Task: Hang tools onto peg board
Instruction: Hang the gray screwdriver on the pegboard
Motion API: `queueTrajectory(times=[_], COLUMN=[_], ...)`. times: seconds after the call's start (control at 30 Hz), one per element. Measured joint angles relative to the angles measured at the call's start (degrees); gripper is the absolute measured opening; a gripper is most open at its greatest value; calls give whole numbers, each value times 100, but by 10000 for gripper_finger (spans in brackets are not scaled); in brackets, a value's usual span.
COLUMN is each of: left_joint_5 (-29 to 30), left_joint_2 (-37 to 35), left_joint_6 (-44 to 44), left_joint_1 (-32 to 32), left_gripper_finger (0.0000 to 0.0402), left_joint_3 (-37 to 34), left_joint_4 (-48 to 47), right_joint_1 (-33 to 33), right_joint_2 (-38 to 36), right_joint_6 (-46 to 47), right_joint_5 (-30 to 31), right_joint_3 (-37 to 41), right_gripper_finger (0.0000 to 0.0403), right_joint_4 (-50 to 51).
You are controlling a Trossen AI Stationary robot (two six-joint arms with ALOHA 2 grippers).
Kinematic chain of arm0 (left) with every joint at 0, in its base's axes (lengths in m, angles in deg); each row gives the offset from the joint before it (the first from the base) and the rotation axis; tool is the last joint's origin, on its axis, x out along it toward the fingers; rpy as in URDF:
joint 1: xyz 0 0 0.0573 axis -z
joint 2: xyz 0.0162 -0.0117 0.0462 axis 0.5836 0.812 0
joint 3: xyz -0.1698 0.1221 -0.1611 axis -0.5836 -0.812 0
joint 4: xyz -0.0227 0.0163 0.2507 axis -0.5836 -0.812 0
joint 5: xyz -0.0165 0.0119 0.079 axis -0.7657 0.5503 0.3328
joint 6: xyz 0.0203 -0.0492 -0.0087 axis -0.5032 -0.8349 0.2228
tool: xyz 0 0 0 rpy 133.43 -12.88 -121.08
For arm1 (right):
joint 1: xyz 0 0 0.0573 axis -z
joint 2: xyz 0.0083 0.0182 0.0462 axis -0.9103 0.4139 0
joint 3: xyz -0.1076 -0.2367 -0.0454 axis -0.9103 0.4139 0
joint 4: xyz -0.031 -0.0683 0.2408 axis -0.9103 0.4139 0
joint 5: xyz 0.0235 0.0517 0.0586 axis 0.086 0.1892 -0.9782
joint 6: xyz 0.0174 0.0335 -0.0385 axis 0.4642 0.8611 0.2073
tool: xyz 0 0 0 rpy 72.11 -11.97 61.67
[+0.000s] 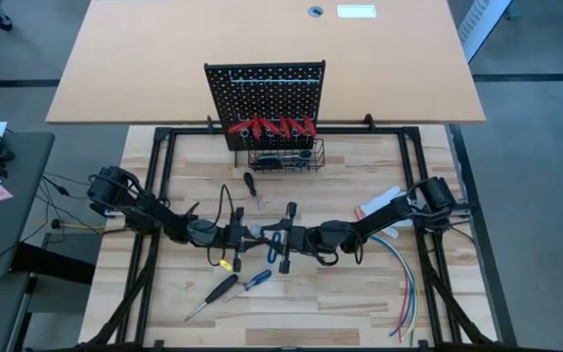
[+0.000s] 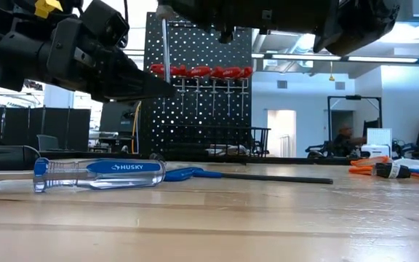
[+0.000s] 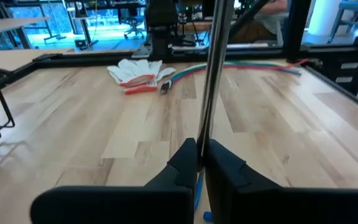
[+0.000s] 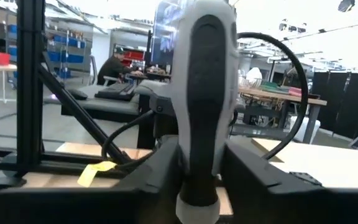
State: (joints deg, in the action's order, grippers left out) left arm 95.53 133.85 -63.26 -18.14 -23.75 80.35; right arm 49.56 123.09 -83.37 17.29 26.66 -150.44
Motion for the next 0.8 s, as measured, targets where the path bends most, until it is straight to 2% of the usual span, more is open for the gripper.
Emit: queueTrajectory(times=[0.2,0.3,0.4,0.5,0.63,0.8], left_joint_5=[68,178,292,322,540,709], left_joint_2=[0,-2,-4,-118,-598,-1327], left_joint_6=[-43,-41,-14,1,158,170], left_joint_1=[0,-2,-2,-2,0,0], left_gripper_finger=[3,3,2,2,1,1], left_joint_3=[0,0,0,0,-2,0], left_joint_4=[-122,-168,-168,-233,-793,-1628], right_joint_1=[0,0,1,2,62,299], right_joint_2=[-378,-775,-1135,-1222,-999,-651], right_joint_6=[155,334,438,534,690,916], right_joint_5=[6,6,8,1,-58,-539], right_joint_3=[0,0,0,-2,-2,4], right_gripper_finger=[229,264,274,274,273,262], right_joint_4=[1039,1957,2906,3435,3532,3195])
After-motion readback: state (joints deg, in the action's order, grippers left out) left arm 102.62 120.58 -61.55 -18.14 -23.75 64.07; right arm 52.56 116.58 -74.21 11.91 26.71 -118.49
